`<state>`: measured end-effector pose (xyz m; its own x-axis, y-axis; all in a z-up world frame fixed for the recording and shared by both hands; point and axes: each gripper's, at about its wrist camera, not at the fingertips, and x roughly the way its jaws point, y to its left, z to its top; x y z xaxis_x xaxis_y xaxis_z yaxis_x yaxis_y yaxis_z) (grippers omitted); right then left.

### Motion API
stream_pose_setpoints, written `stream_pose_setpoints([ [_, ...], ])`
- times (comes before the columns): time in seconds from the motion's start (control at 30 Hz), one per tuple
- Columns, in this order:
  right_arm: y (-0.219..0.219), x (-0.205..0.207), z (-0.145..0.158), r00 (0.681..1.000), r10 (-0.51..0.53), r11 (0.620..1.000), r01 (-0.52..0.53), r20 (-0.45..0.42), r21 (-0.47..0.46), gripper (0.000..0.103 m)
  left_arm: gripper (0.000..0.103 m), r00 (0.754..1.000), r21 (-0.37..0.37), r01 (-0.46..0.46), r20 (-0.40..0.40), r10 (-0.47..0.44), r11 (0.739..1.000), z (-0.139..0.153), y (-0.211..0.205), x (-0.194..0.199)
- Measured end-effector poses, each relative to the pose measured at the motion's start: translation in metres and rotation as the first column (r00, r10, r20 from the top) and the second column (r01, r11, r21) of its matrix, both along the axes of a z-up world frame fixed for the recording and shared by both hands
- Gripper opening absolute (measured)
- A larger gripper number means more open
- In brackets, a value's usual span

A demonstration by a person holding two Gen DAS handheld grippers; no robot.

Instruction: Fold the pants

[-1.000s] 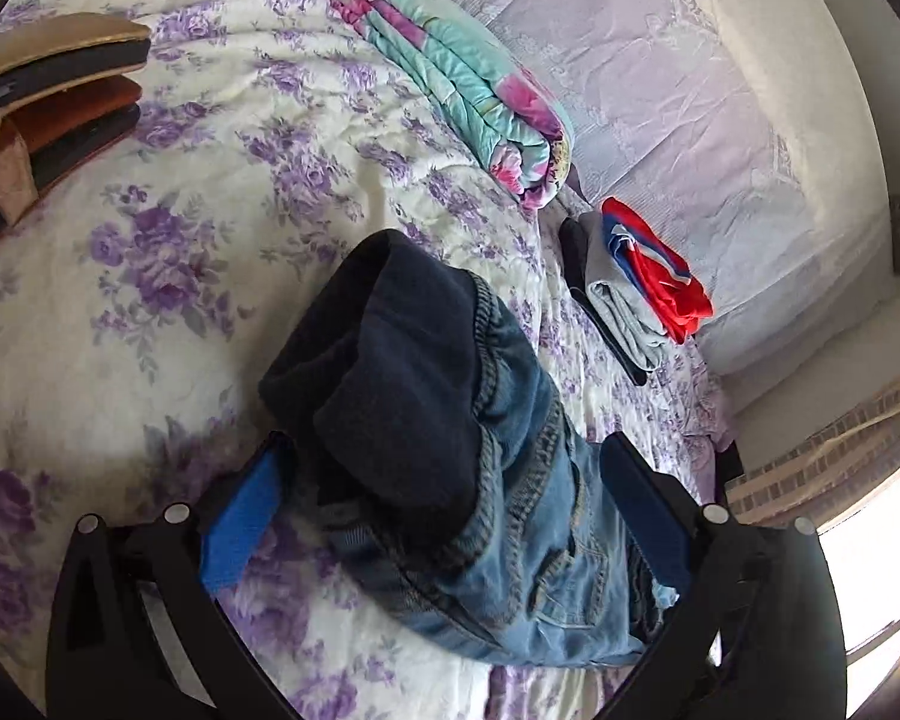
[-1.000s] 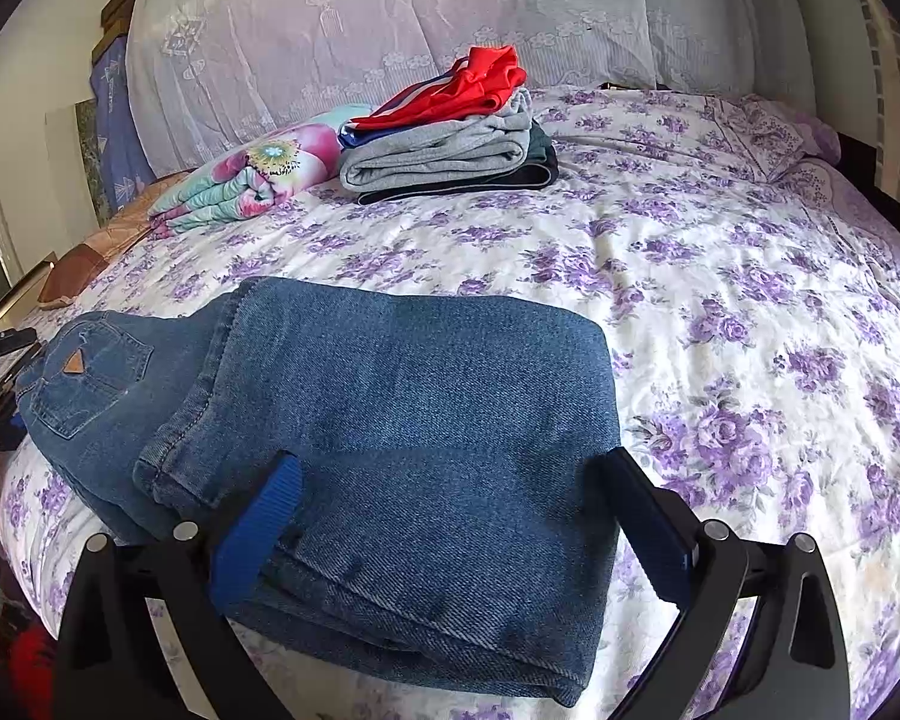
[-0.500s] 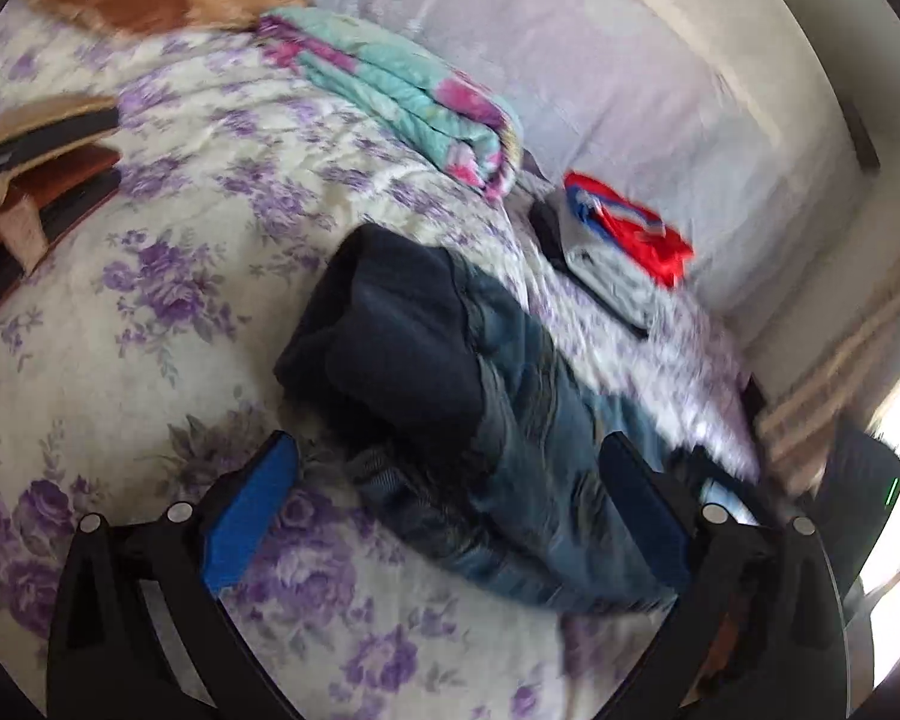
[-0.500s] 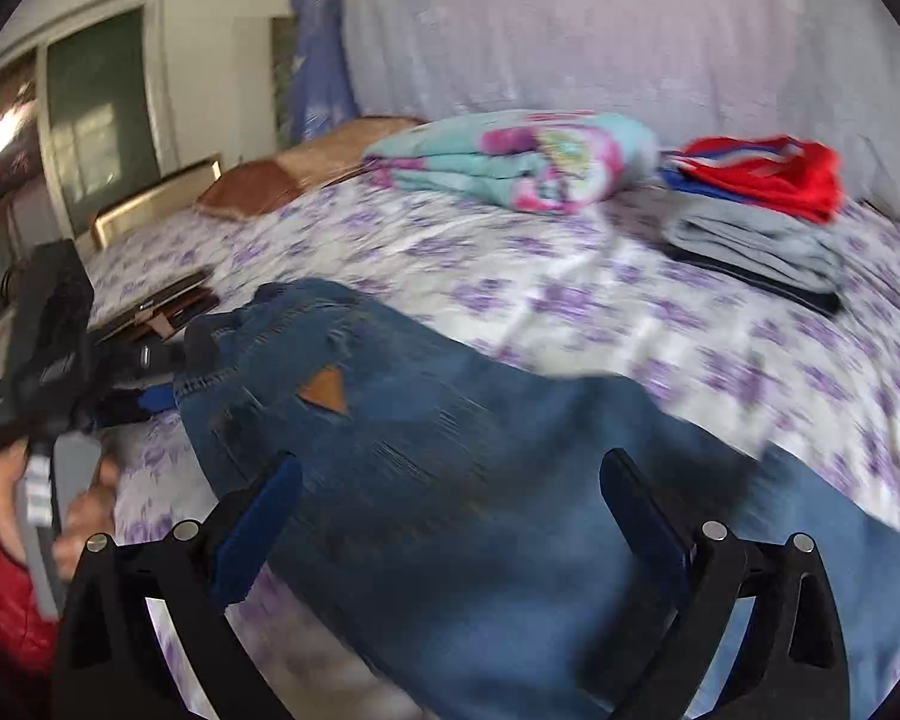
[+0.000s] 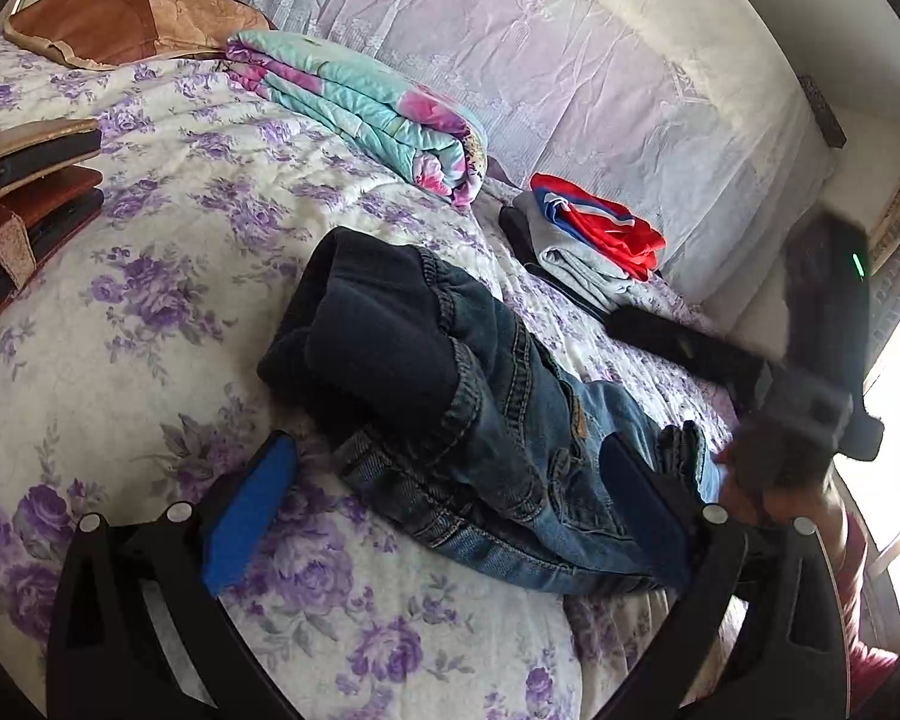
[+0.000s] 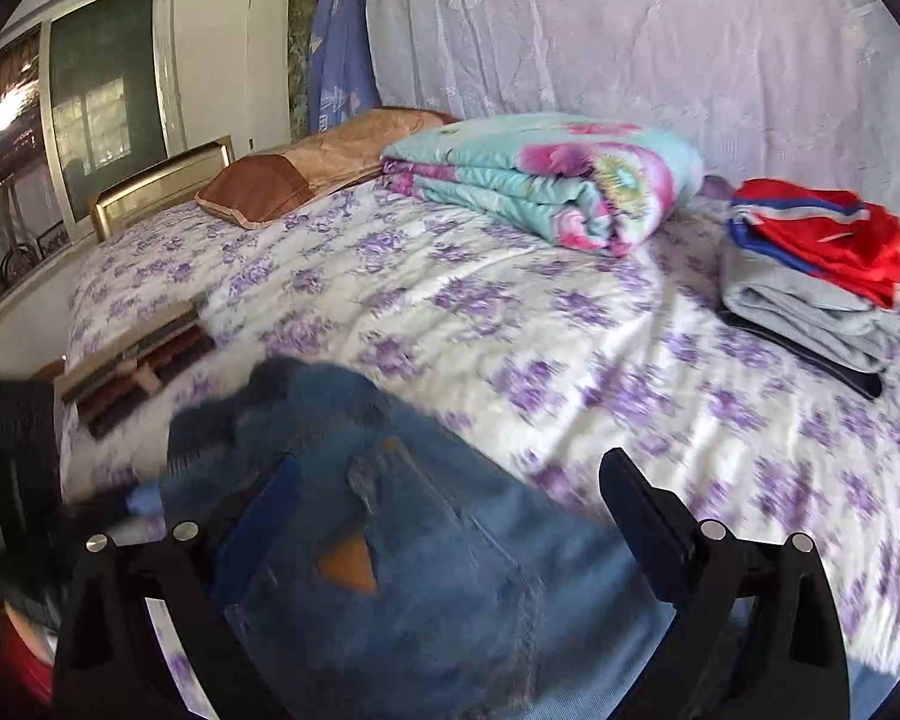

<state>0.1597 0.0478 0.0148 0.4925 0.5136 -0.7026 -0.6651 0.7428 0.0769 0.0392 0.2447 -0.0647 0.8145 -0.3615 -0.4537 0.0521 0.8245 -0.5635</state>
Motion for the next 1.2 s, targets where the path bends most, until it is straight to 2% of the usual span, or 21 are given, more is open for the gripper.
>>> stream_pose_setpoints([
  [0.07, 0.035, 0.019, -0.011, 0.996, 0.034, 0.999, -0.037, -0.083, -0.035, 0.1, 0.098, 1.0, 0.005, 0.0, -0.003, 0.0, 1.0, 0.0, -0.001, 0.0],
  [0.17, 0.078, 0.033, -0.045, 0.984, 0.083, 0.979, -0.11, -0.161, -0.173, 0.1, 0.098, 1.0, 0.007, 0.004, -0.005, -0.004, 1.0, -0.001, -0.002, -0.001],
  [0.27, 0.072, 0.046, -0.047, 0.965, 0.073, 0.991, -0.098, -0.251, -0.087, 0.1, 0.098, 1.0, 0.008, 0.011, -0.008, -0.011, 1.0, -0.001, -0.002, 0.0],
  [0.3, 0.065, 0.045, -0.04, 0.967, 0.065, 0.995, -0.081, -0.247, -0.058, 0.1, 0.098, 1.0, 0.007, 0.014, -0.008, -0.014, 1.0, -0.001, -0.002, 0.0],
  [0.4, 0.029, 0.026, -0.011, 0.994, 0.02, 0.999, -0.017, -0.108, 0.029, 0.1, 0.098, 1.0, -0.007, 0.026, -0.011, -0.026, 1.0, -0.001, 0.0, 0.002],
  [0.5, -0.007, 0.012, 0.002, 0.998, 0.004, 0.995, 0.003, -0.067, 0.101, 0.1, 0.098, 0.999, -0.042, 0.031, -0.021, -0.032, 0.999, -0.001, 0.004, 0.004],
  [0.63, -0.039, 0.0, -0.004, 0.999, -0.014, 0.993, 0.018, -0.036, 0.121, 0.1, 0.098, 0.997, -0.117, 0.01, -0.075, -0.018, 0.993, 0.0, 0.01, 0.013],
  [0.73, -0.06, -0.008, -0.012, 0.998, -0.059, 0.99, 0.056, 0.021, 0.13, 0.1, 0.098, 0.991, -0.182, -0.036, -0.134, 0.012, 0.983, 0.001, 0.016, 0.021],
  [0.83, -0.084, -0.011, -0.023, 0.996, -0.094, 0.975, 0.092, 0.004, 0.202, 0.1, 0.098, 0.981, -0.266, -0.079, -0.19, 0.028, 0.961, 0.001, 0.022, 0.026],
  [1.0, -0.126, -0.008, -0.036, 0.989, -0.11, 0.918, 0.138, -0.096, 0.372, 0.1, 0.098, 0.961, -0.412, -0.169, -0.271, 0.056, 0.896, -0.001, 0.027, 0.031],
  [1.07, -0.135, -0.012, -0.036, 0.987, -0.111, 0.906, 0.148, -0.115, 0.397, 0.1, 0.098, 0.947, -0.404, -0.21, -0.311, 0.082, 0.89, -0.002, 0.025, 0.036],
  [1.1, -0.137, -0.016, -0.035, 0.988, -0.113, 0.908, 0.147, -0.11, 0.392, 0.1, 0.098, 0.935, -0.373, -0.241, -0.336, 0.111, 0.896, -0.002, 0.021, 0.039],
  [1.2, -0.153, -0.048, -0.027, 0.98, -0.198, 0.939, 0.199, -0.034, 0.281, 0.1, 0.098, 0.92, -0.288, -0.276, -0.357, 0.165, 0.917, 0.002, 0.009, 0.044],
])
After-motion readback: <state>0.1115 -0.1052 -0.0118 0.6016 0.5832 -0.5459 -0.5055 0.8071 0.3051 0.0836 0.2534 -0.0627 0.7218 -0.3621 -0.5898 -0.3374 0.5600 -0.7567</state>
